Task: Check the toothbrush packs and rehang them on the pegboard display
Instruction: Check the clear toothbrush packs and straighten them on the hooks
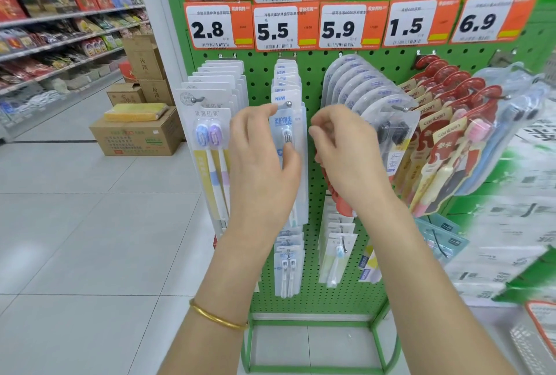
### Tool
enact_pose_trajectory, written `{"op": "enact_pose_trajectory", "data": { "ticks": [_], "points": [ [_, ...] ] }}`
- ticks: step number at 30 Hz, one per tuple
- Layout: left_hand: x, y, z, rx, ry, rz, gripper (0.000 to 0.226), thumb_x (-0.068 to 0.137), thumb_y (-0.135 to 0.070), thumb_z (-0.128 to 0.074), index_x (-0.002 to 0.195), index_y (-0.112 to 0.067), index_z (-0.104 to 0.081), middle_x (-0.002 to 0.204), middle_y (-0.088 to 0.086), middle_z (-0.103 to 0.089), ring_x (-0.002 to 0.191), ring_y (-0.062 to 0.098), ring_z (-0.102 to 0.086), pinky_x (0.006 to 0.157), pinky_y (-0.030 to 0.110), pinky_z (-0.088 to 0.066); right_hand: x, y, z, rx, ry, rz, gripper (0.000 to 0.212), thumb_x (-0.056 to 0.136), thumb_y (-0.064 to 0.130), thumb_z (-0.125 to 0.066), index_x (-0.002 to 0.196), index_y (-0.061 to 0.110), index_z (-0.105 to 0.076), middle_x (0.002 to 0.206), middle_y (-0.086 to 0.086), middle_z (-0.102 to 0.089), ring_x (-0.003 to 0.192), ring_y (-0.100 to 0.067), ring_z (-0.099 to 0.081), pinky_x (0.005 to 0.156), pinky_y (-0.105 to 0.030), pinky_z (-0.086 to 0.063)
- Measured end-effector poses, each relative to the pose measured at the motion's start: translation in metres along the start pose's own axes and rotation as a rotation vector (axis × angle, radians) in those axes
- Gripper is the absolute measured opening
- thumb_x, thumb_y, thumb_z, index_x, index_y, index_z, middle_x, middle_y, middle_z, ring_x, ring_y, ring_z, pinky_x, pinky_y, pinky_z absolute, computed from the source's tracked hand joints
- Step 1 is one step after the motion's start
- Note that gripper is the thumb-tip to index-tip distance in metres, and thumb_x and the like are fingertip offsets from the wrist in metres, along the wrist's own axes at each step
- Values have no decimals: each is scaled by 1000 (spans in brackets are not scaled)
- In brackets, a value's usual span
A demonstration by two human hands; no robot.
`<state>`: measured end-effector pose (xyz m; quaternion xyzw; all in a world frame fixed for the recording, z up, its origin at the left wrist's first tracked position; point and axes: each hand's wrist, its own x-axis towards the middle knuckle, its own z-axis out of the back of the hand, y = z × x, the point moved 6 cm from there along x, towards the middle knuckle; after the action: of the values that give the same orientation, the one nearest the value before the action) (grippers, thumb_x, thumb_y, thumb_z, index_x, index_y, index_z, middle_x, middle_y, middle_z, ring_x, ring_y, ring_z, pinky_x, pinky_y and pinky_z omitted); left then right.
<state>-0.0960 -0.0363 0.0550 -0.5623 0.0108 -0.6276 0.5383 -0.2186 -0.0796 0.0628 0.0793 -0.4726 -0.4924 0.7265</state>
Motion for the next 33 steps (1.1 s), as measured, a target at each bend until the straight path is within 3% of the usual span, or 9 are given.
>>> {"op": "enact_pose_trajectory", "data": {
  "ticks": [8,13,18,24,28,30,31,32,33],
  "points": [
    [2,-4,3,47,-24,-36,46,83,-1,-56,127,-9,-47,129,4,-37,123,8,-34,100,3,-19,61,22,9,-43,-7,68,30,95,4,-41,119,8,-59,112,-8,-62,99,-26,-61,83,-28,-45],
    [2,-5,2,68,-32,-52,45,83,0,-56,127,-7,-48,130,8,-39,124,10,-33,102,9,-22,84,26,-4,-76,116,30,26,96,10,-50,120,9,-61,104,-6,-62,87,-14,-50,91,-37,-49],
    [2,-5,4,50,-28,-46,46,82,-1,-54,127,-6,-48,131,9,-39,125,11,-33,104,11,-22,90,29,-3,-146,132,21,16,94,9,-53,102,3,-65,84,-6,-61,78,-17,-52,85,-35,-51],
    [1,-7,4,58,-31,-53,45,81,-2,-53,126,-6,-49,130,10,-40,125,14,-35,103,9,-21,90,31,-4,-147,137,-26,23,89,-1,-45,94,-15,-62,95,-35,-62,62,-19,-44,75,-42,-52],
    [0,-7,3,64,-47,-61,45,81,-1,-53,125,-5,-50,130,12,-41,124,16,-36,102,4,-16,91,29,0,-188,89,-28,21,87,-1,-43,79,-11,-60,85,-30,-66,75,-35,-62,76,-40,-52],
    [-1,-7,2,65,-52,-61,45,81,0,-54,125,-5,-50,131,12,-40,126,18,-37,105,9,-19,89,29,1,-228,64,-23,18,84,-4,-43,75,-11,-56,90,-32,-64,70,-41,-54,79,-44,-51],
    [-2,-8,2,63,-51,-59,45,81,0,-54,126,-6,-50,131,13,-39,126,20,-37,106,14,-23,88,28,2,-243,52,-20,16,82,-5,-43,74,-11,-56,93,-32,-63,61,-27,-40,79,-45,-51],
    [-2,-8,2,61,-53,-57,45,81,1,-53,126,-6,-51,132,13,-39,127,21,-38,106,19,-26,87,28,3,-252,41,-17,15,81,-7,-44,73,-9,-55,94,-32,-63,65,-15,-37,80,-46,-51],
    [-3,-9,1,60,-58,-58,45,81,1,-53,126,-7,-51,133,13,-39,127,22,-38,106,23,-28,85,28,5,-257,33,-12,15,81,-7,-44,73,-6,-56,94,-31,-64,106,-20,-50,80,-45,-51]
  ]
}}
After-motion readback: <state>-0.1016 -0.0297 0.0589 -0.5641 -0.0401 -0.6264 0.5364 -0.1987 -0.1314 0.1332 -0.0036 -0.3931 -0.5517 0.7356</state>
